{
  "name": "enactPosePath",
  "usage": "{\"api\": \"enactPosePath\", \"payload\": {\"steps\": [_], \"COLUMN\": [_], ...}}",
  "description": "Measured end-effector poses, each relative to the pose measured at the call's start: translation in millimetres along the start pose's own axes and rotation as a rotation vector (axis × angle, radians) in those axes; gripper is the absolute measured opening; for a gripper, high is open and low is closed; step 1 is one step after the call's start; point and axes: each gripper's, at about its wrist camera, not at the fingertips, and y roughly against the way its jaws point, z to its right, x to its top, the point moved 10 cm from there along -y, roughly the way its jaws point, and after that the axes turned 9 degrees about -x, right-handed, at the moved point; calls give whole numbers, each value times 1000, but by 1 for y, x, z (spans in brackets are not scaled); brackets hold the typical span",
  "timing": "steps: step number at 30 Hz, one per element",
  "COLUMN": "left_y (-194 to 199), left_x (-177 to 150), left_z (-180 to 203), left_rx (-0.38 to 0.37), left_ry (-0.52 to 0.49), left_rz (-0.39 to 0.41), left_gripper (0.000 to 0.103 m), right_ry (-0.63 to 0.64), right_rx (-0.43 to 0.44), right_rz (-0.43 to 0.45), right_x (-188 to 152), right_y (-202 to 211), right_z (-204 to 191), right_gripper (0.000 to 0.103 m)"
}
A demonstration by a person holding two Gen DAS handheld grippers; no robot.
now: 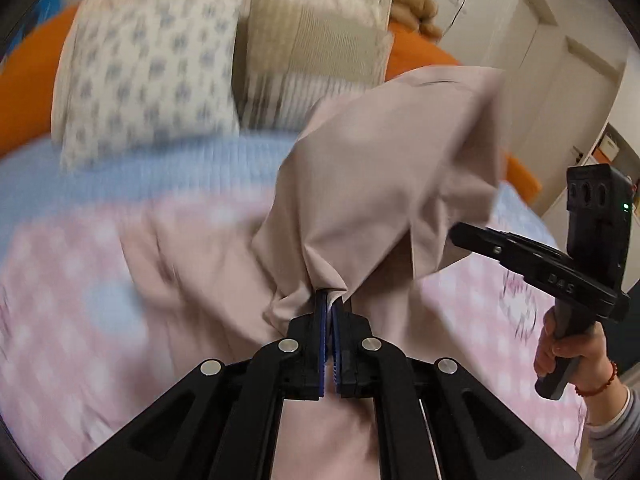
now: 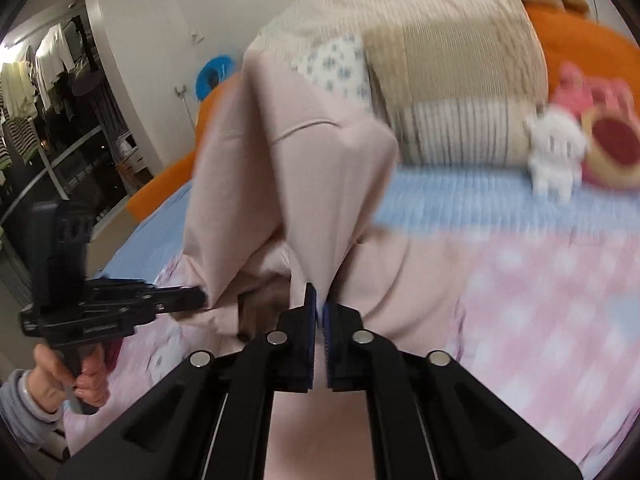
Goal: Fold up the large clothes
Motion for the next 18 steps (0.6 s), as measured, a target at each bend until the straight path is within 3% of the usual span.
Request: {"api": "enactPosePath", "payload": {"steps": [4,7,11,13,17,18], "left_y": [-31,-12,56,80,102,97], "left_x": [-54,-58,-24,0,49,60], "left_z": [-19,-12,24,43,99,118], "left_rx": [14,-6,-27,-75,-152,-196], "left_ry": [89,121,48,33,-5,-11], "left_rz": [-81,-39,91,137,204,199], "left_gripper": [9,10,13,15,16,24], "right_ry": [97,102,109,134,213,218], "right_rx": [-29,-53,-63,-76,-90,-90], "right_rz": [-64,-119,-92,-73,-46,-46], "right_x": [-68,-96,-100,-99,-101,-103], "right_y": [-23,-43,-43,-34,-11,-6], "right_z": [-15,-20,-22,-26,-41,-44], "right_gripper": [6,6,7,9,11,11]}}
